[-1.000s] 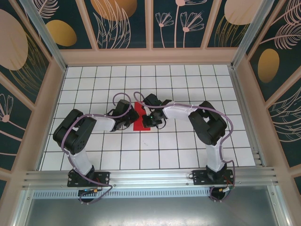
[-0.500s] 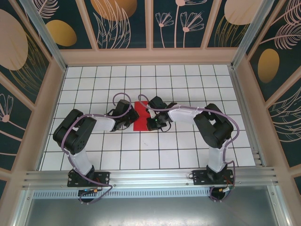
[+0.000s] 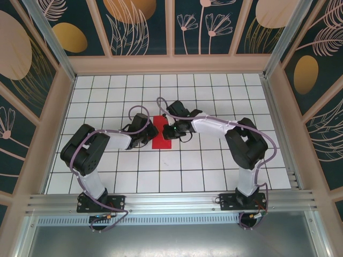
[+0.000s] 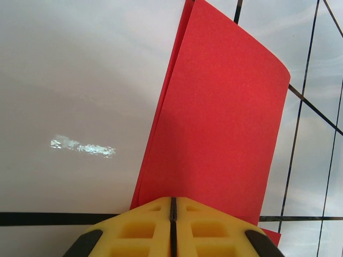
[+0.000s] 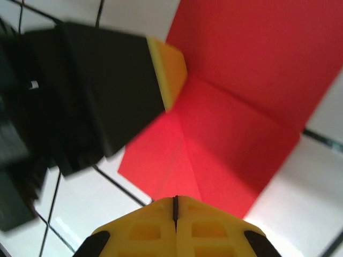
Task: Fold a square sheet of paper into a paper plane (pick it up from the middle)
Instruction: Fold the triangle a second time at the center of the table.
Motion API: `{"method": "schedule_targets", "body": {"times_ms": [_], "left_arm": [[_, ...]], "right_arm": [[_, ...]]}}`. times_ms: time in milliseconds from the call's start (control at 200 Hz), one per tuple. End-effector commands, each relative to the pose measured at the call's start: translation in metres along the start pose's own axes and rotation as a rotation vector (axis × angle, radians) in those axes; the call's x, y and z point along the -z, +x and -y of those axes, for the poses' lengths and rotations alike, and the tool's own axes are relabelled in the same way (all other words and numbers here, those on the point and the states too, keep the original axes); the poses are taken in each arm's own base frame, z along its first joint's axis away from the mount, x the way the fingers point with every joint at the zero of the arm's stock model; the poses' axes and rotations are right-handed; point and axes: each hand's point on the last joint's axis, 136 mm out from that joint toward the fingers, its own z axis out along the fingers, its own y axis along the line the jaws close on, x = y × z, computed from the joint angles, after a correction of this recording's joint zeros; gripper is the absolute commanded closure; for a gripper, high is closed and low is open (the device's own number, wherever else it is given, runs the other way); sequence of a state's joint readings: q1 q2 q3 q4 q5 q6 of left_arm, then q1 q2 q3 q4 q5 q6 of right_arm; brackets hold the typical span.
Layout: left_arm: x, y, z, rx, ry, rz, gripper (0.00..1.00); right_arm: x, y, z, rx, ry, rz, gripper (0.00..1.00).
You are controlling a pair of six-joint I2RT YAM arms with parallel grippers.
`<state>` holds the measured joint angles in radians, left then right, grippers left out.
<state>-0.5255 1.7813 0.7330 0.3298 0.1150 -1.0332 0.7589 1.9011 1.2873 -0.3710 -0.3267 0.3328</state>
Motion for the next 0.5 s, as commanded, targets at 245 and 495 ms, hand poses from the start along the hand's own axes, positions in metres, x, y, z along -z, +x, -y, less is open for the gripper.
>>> {"method": "schedule_targets", "body": {"times_ms": [245, 495], "left_arm": [[-0.007, 0.025, -0.05, 0.025, -0.163, -0.073, 0.88], [-0.007, 0.024, -0.052, 0.027, -0.171, -0.069, 0.88]], "right_arm": [[-0.038, 0.022, 0.015, -0.054, 0.004, -0.117, 0.92], [-0.03, 0.065, 0.025, -0.039, 0.009, -0.211, 0.93]]}}
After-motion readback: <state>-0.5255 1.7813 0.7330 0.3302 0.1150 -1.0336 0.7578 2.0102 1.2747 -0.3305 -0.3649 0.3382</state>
